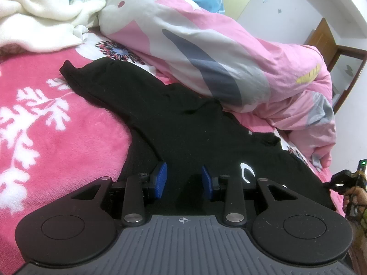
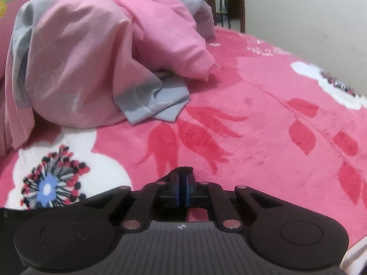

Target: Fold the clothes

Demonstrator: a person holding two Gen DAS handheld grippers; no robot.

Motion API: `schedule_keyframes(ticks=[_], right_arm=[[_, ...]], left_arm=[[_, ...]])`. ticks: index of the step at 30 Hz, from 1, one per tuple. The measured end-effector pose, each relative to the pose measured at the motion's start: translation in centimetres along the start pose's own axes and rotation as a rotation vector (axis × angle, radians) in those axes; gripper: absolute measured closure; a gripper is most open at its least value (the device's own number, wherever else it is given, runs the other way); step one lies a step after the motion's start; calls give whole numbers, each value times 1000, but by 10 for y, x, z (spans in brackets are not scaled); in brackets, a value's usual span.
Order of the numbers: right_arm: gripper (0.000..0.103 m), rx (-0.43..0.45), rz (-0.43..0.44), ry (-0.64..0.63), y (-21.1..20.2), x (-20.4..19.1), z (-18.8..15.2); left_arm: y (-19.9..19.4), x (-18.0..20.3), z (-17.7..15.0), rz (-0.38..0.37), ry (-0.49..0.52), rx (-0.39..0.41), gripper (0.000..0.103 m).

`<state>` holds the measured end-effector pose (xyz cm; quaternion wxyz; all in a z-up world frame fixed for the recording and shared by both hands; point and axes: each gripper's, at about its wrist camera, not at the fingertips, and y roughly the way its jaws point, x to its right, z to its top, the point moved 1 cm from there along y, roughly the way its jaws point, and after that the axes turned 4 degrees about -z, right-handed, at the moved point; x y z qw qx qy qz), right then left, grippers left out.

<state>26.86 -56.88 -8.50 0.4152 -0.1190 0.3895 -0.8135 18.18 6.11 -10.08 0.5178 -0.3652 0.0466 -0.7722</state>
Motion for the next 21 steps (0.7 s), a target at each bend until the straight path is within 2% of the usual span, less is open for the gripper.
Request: schedule_keyframes(ticks=[1, 2, 4, 7, 10, 12, 15, 18, 20, 21], right_arm=[[53, -6, 25, 43, -5, 6, 5], [45, -5, 46, 71, -14, 10, 9], [44, 0, 85, 118, -31, 18, 16], [44, -98, 132, 143, -55, 25, 20], [44, -220, 160, 46, -76, 21, 7], [44, -269, 129, -64, -86, 12, -8], [48, -305, 99, -188, -87, -1, -27], [58, -350, 88, -209, -73, -6, -39], [80, -375, 77, -256, -66, -10, -49], [82, -378, 61, -297, -64, -14, -55]], left_arm=[[0, 0, 0, 0, 0, 0, 70], [0, 0, 0, 0, 0, 0, 70], [0, 0, 0, 0, 0, 0, 70], [0, 0, 0, 0, 0, 0, 70], [0, 0, 0, 0, 0, 0, 70], [0, 0, 0, 0, 0, 0, 70], [0, 0, 0, 0, 0, 0, 70], [-1, 0, 0, -2, -3, 1, 70], [-1, 0, 0, -2, -4, 1, 70], [-1, 0, 0, -2, -4, 1, 70]])
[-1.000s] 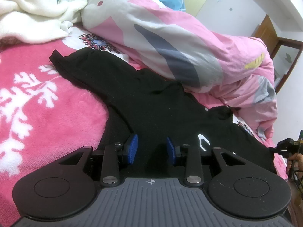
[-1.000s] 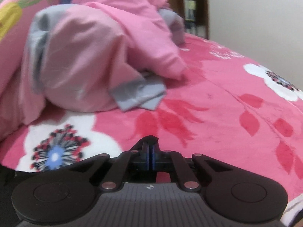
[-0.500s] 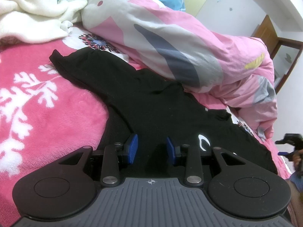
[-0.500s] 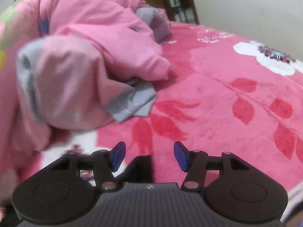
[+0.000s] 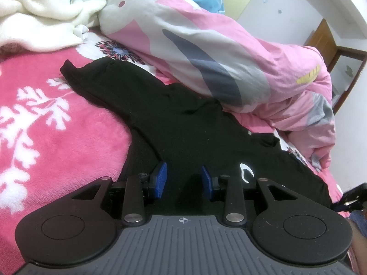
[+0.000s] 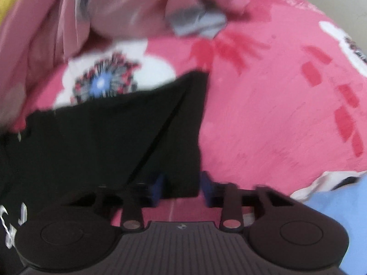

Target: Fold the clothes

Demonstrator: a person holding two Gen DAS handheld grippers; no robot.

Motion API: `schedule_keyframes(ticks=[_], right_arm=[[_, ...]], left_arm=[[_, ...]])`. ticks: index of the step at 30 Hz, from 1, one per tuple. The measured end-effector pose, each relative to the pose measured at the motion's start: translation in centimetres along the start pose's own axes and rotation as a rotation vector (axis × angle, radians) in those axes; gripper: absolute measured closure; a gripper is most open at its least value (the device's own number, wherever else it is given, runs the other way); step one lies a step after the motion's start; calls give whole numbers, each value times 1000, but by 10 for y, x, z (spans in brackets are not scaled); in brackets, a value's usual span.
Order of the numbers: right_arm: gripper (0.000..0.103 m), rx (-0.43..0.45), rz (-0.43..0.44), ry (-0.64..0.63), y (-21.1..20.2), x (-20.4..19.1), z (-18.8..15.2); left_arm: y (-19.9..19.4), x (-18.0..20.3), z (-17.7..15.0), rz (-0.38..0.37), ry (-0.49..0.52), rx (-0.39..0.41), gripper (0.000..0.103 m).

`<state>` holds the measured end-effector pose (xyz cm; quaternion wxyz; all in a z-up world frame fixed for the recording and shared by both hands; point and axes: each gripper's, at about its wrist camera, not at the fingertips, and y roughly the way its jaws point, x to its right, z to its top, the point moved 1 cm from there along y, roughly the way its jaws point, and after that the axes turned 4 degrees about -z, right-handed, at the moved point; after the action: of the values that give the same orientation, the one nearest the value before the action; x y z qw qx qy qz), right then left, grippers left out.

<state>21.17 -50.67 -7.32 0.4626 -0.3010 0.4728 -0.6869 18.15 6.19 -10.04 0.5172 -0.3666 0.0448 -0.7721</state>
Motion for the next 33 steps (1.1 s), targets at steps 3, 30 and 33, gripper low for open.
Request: schedule_keyframes(ticks=[3, 30, 33], right_arm=[[98, -4, -59, -132, -9, -15, -4], [57, 393, 167, -247, -107, -141, -13], [57, 394, 332, -388, -113, -221, -23]], left_arm=[[0, 0, 0, 0, 0, 0, 70], [-8, 1, 5, 9, -25, 16, 69], [-19, 4, 11, 39, -37, 29, 68]])
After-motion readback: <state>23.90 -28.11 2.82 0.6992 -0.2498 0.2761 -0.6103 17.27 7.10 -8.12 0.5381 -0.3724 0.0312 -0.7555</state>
